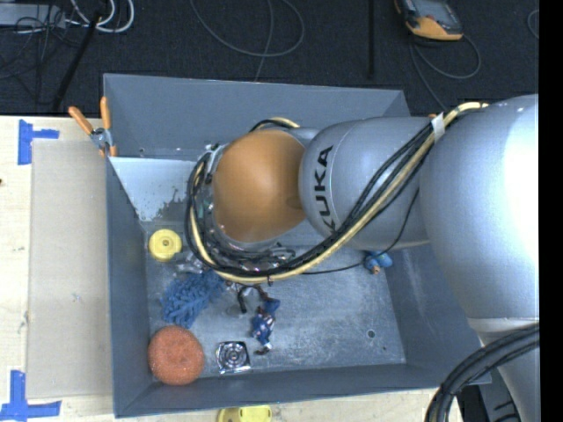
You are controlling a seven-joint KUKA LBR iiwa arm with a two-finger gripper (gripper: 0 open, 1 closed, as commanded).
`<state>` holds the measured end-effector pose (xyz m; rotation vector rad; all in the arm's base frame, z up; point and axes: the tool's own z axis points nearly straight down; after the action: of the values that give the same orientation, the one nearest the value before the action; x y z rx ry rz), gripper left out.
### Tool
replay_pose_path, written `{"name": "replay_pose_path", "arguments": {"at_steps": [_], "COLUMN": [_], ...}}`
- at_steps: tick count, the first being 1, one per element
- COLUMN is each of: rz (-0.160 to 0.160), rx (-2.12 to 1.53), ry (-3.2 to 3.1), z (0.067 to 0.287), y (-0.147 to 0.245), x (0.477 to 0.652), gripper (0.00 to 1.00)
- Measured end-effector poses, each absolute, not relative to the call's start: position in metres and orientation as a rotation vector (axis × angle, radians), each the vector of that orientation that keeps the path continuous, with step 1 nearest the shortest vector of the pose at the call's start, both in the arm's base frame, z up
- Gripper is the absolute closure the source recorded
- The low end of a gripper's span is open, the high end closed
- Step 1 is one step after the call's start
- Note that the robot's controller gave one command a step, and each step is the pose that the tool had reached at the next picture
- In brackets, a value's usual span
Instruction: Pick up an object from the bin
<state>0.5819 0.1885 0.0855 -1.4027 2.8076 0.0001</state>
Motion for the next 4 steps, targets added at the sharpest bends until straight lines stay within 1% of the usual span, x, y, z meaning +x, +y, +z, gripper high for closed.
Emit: {"name": "replay_pose_path", "arguments": {"at_steps": [1,3,4], "rz": [0.004,0.006,0.005], "rx": [-1.692,-1.691,-1.691], "ry": [2.645,2.649,2.652], "z": [0.070,0.074,0.089], "y": [0.179,0.178,0.179], "x": [0.589,0.588,0.587], "gripper": [1.00,1.00,1.00]}}
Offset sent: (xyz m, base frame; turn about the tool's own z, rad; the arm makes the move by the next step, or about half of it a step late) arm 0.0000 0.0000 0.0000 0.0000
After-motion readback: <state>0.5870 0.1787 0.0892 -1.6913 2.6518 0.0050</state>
